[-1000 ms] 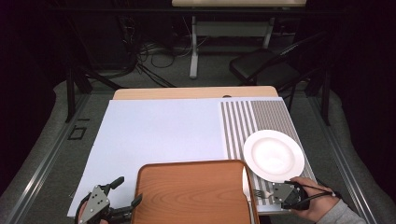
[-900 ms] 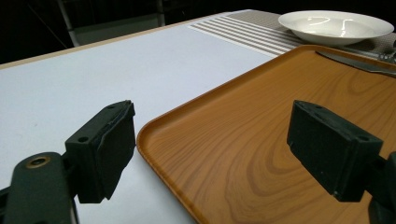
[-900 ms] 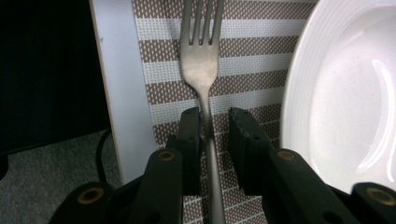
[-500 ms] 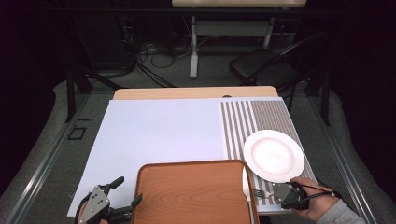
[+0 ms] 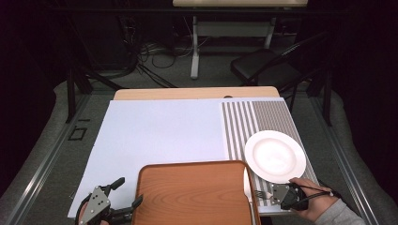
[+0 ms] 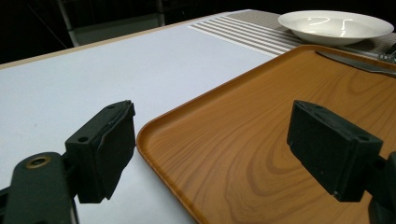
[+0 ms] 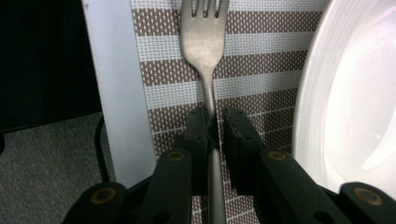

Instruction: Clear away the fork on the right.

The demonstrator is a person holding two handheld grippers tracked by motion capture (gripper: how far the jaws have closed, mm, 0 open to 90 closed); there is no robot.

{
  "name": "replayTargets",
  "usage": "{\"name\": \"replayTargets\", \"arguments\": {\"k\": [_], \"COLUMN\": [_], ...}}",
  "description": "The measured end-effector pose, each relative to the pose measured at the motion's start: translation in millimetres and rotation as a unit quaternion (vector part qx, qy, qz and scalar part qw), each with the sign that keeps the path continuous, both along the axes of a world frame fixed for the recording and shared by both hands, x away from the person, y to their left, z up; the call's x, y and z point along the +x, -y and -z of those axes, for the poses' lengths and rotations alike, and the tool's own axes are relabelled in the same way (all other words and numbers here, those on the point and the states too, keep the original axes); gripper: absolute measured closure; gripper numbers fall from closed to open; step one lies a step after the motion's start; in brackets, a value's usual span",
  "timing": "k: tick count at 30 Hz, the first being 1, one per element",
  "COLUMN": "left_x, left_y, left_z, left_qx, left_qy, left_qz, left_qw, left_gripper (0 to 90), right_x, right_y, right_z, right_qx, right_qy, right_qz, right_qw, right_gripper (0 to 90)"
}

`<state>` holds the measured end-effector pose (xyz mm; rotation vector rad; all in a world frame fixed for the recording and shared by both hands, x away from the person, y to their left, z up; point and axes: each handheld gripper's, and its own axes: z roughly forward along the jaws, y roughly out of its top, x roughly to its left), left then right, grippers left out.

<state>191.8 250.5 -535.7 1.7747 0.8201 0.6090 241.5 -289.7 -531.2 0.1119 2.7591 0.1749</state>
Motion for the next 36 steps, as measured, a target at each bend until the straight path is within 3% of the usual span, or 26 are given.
{"name": "replayTargets", "arguments": {"k": [2, 3, 22, 32, 36], "left_x": [0.0, 0.0, 0.5, 0.5, 0.5], "left_y": [-0.1, -0.1, -0.1, 0.1, 0.1], "left_z": [0.0, 0.0, 0.4, 0.6, 0.6], "left_qx": [0.000, 0.000, -0.001, -0.001, 0.000], "left_qy": [0.000, 0.000, 0.000, -0.001, -0.001], "left_qz": [0.000, 0.000, -0.001, -0.001, -0.001], "left_qw": [1.0000, 1.0000, 1.0000, 1.0000, 1.0000], "left_gripper": [15.6, 15.6, 15.6, 15.6, 15.6], "right_x": [0.8, 0.8, -0.1, -1.2, -2.0], "right_y": [-1.6, -1.4, -3.5, -5.3, -6.0], "right_z": [-1.9, 0.0, -0.5, -3.7, -8.5], "right_qx": [-0.016, -0.005, -0.019, -0.005, 0.012], "right_qy": [-0.009, -0.004, -0.004, 0.008, 0.011], "right_qz": [-0.002, -0.004, -0.017, -0.001, 0.012], "right_qw": [0.9998, 1.0000, 0.9997, 0.9999, 0.9998], "right_gripper": [82.6, 82.7, 85.8, 86.1, 86.2]}}
